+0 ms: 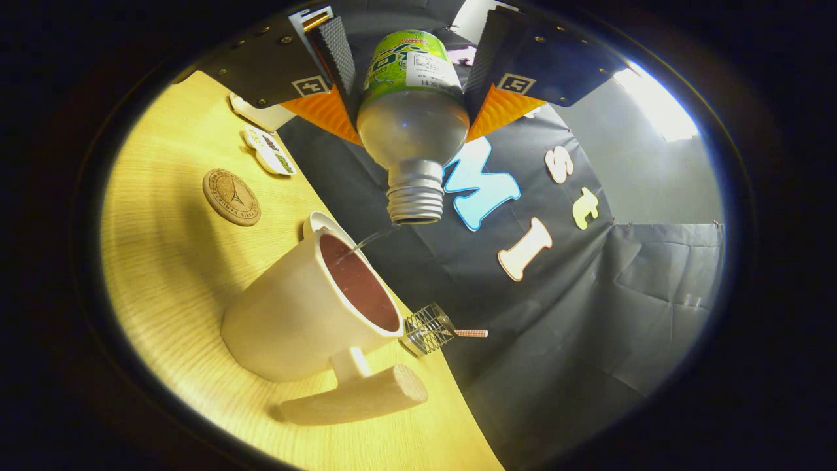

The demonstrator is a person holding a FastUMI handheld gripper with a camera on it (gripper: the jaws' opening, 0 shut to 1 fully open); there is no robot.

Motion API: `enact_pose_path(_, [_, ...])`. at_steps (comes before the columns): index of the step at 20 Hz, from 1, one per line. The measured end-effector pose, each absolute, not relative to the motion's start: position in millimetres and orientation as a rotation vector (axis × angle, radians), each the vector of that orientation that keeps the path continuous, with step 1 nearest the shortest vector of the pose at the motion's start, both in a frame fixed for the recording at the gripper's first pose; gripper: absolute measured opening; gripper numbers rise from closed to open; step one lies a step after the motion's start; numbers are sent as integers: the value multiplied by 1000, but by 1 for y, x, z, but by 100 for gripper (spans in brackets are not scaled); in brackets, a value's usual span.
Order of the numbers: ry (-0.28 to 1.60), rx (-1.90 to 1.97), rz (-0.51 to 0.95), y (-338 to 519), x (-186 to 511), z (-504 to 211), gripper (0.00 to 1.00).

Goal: Take the bottle from table, then pour the juice into the cup, finally place the bottle on the coaster

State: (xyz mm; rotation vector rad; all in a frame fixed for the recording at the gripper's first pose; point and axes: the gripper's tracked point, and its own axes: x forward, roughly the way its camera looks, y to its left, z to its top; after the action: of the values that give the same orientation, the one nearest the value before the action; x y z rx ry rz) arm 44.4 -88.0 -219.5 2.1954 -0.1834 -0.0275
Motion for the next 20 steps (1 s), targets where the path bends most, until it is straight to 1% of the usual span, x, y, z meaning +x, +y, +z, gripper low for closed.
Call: enact_pose_path(20, [-159,2178,-49,-89,50,-230,77])
